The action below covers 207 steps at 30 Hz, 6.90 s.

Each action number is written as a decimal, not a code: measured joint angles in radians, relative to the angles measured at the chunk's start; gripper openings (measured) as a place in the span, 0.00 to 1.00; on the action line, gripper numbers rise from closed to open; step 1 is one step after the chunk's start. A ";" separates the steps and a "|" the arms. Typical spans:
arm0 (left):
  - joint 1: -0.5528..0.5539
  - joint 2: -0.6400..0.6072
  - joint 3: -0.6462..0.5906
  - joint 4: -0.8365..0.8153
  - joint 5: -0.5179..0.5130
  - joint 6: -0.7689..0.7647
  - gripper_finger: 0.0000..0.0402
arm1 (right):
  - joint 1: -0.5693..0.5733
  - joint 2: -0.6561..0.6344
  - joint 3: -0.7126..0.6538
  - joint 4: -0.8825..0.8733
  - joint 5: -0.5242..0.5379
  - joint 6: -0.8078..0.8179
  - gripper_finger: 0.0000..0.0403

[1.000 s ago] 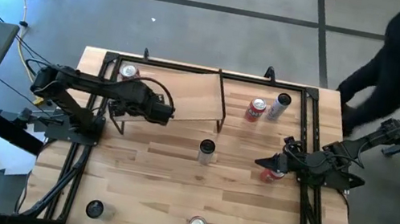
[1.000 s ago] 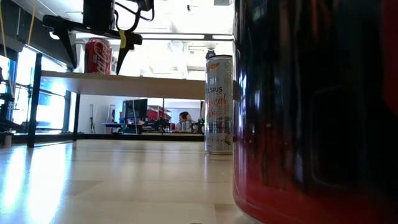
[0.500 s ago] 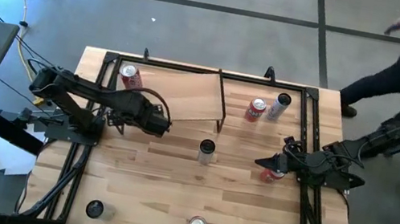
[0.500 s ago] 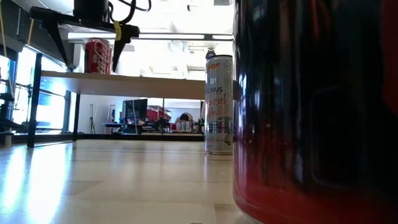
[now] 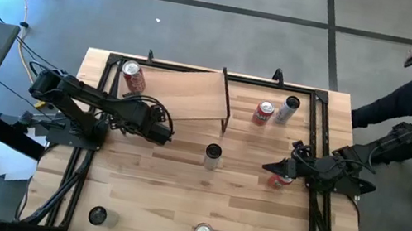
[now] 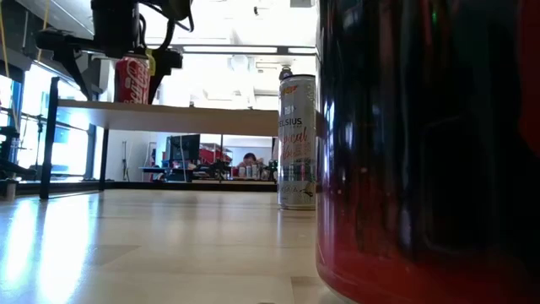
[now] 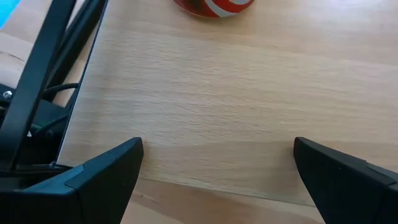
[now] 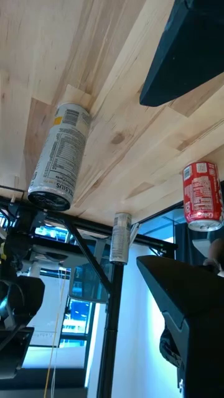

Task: Place canned beverage on shelf
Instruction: Adjust the shelf on the table, then put the top light orange soda can on the shelf

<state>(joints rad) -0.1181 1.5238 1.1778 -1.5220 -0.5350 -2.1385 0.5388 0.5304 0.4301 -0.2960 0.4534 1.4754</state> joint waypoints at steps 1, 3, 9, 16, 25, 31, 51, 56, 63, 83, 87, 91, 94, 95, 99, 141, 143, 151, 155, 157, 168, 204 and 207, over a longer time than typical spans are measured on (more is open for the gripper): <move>0.001 0.000 0.000 -0.006 -0.006 -0.007 1.00 | 0.000 0.000 0.000 0.000 0.000 0.000 0.99; 0.007 0.001 -0.001 -0.018 -0.018 -0.019 1.00 | 0.000 0.000 0.000 0.000 0.000 0.000 0.99; 0.043 0.002 -0.003 -0.046 -0.020 -0.037 1.00 | 0.000 0.000 0.000 0.000 0.000 0.000 0.99; 0.103 0.002 -0.003 -0.051 -0.030 0.020 1.00 | 0.000 0.000 0.000 0.000 0.000 0.000 0.99; 0.165 0.002 -0.006 -0.049 -0.067 0.113 1.00 | 0.000 0.000 0.000 0.000 0.000 0.000 0.99; 0.192 0.002 -0.059 -0.052 -0.136 0.121 1.00 | 0.000 0.000 0.000 0.000 0.000 0.000 0.99; 0.274 0.003 -0.108 -0.048 -0.255 0.132 1.00 | 0.000 0.000 0.000 0.000 0.000 0.000 0.99; 0.300 0.003 -0.108 -0.044 -0.273 0.153 1.00 | 0.000 0.000 0.000 0.000 0.000 0.000 0.99; 0.332 0.003 -0.108 -0.033 -0.282 0.184 1.00 | 0.000 0.000 0.000 0.000 0.000 0.000 0.99; 0.271 -0.072 -0.106 -0.047 -0.283 0.183 1.00 | 0.000 0.000 0.000 -0.001 0.000 0.000 0.99; 0.263 -0.120 -0.106 -0.048 -0.270 0.180 1.00 | 0.000 0.000 0.000 -0.001 0.000 0.000 0.99; 0.227 -0.163 -0.106 -0.034 -0.204 0.185 1.00 | 0.000 0.000 0.000 -0.002 0.000 0.000 0.99; 0.179 -0.184 -0.106 -0.005 -0.148 0.186 1.00 | 0.000 0.000 0.000 -0.002 0.000 0.000 0.99; 0.157 -0.189 -0.106 0.007 -0.138 0.186 1.00 | 0.000 0.000 0.000 -0.003 0.000 0.000 0.99; 0.063 -0.193 -0.093 0.029 -0.134 0.172 1.00 | 0.000 0.000 0.000 -0.003 0.000 0.000 0.99; -0.593 0.129 0.113 0.562 -0.239 0.396 1.00 | 0.000 0.000 0.000 -0.007 0.000 0.000 0.99; -0.582 0.170 0.147 0.522 -0.238 0.396 1.00 | 0.000 0.000 0.000 -0.009 0.000 0.000 0.99; -0.566 0.247 0.224 0.526 -0.458 0.537 1.00 | 0.000 0.000 0.000 -0.014 0.000 0.000 0.99; -0.538 0.278 0.223 0.623 -0.552 0.694 1.00 | 0.000 0.000 0.000 -0.014 0.000 0.000 0.99; -0.514 0.297 0.224 0.694 -0.556 0.787 1.00 | 0.000 0.000 0.000 -0.014 0.000 0.000 0.99; -0.371 0.347 0.222 0.976 -0.457 1.107 1.00 | 0.000 0.000 0.000 -0.014 0.000 0.000 0.99; -0.182 0.414 0.222 1.170 -0.279 1.401 0.96 | 0.000 0.000 0.000 -0.015 0.000 0.000 0.99; -0.182 0.414 0.222 1.169 -0.279 1.400 0.90 | 0.000 0.000 0.000 -0.015 0.000 0.000 0.99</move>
<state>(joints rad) -0.3002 1.9381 1.4002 -0.3532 -0.8137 -0.7387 0.5391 0.5308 0.4301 -0.3112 0.4533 1.4754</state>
